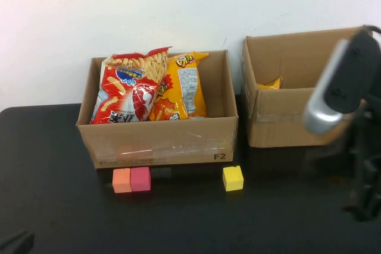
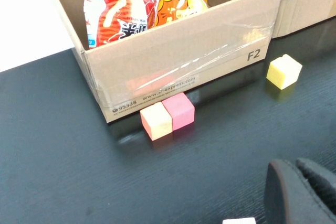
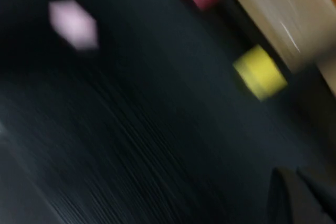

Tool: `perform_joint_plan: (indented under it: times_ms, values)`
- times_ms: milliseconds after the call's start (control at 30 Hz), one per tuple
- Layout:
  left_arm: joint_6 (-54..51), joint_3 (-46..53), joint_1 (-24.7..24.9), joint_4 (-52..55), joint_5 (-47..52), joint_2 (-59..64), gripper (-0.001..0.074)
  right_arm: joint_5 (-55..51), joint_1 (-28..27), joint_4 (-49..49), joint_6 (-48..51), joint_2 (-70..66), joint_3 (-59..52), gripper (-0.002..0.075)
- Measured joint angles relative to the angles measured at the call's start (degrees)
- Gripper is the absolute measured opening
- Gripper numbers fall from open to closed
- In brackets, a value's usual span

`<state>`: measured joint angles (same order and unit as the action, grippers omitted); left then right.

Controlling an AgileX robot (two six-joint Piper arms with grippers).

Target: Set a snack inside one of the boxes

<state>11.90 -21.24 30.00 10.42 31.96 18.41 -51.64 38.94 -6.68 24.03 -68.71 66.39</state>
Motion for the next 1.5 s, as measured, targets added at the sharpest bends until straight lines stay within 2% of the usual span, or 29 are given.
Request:
perform_joint_plan:
  times_ms: [133, 267, 700, 933, 1500]
  values:
    - [0.1, 0.0, 0.0, 0.1, -0.2, 0.0, -0.0001, -10.4, -0.4, 16.4, -14.8, 0.4, -0.4, -0.0001]
    - [0.2, 0.0, 0.0, 0.6, -0.2, 0.0, -0.0001, -12.6, -0.4, 22.9, -24.4, 4.5, -5.0, -0.0001]
    - [0.4, 0.0, 0.0, 1.0, -1.2, 0.0, -0.0001, 6.5, -0.4, 25.8, -50.2, 33.8, -35.1, -0.0001]
    - [0.4, 0.0, 0.0, 1.3, -1.6, 0.0, -0.0001, 12.7, -0.4, 26.3, -53.1, 41.5, -44.4, -0.0001]
    - [0.5, 0.0, 0.0, 1.3, -1.6, 0.0, 0.0, 12.3, -0.4, 26.4, -53.6, 42.1, -45.8, -0.0001]
